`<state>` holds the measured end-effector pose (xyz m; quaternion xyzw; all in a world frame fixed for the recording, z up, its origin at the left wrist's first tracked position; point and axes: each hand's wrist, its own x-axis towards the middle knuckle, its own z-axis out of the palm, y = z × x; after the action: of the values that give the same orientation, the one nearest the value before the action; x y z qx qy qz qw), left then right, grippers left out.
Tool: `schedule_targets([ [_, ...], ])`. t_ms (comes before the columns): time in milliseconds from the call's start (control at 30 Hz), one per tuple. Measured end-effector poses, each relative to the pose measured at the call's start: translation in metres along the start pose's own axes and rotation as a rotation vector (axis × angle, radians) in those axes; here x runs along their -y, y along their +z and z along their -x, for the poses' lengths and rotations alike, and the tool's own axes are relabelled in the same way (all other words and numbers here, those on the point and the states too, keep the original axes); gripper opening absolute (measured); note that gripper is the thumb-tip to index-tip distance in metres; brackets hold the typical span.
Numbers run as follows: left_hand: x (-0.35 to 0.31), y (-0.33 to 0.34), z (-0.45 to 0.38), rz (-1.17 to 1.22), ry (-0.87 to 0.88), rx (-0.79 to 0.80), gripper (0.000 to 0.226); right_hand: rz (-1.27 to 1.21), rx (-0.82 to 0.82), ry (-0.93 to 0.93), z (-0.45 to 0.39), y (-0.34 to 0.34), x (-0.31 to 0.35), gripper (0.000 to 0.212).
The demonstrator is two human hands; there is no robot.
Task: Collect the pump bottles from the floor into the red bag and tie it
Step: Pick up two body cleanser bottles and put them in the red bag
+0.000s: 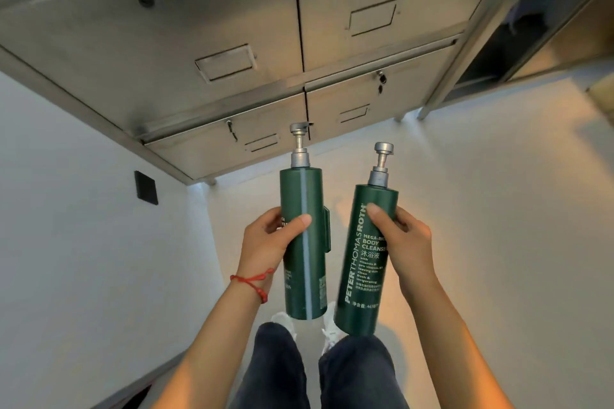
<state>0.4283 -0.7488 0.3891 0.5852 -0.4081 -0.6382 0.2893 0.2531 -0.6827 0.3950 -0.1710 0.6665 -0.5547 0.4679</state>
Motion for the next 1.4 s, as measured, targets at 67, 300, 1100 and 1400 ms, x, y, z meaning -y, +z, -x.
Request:
schedule_targets([
  [67, -0.015, 0.012, 0.007, -0.026, 0.018, 0.003, 0.011, -0.033, -0.023, -0.004, 0.003, -0.016, 0.018, 0.005],
  [300, -0.048, 0.058, 0.008, -0.119, 0.072, 0.097, 0.019, -0.103, -0.076, -0.048, -0.006, -0.057, 0.070, 0.005],
  [1100, -0.194, 0.324, -0.178, -0.419, 0.180, 0.753, 0.018, -0.320, -0.746, -0.180, -0.143, -0.176, 0.171, 0.002],
  [1400, -0.191, 0.484, -0.157, -0.509, 0.230, 1.003, 0.019, -0.380, -0.971, -0.219, -0.148, -0.293, 0.191, 0.005],
])
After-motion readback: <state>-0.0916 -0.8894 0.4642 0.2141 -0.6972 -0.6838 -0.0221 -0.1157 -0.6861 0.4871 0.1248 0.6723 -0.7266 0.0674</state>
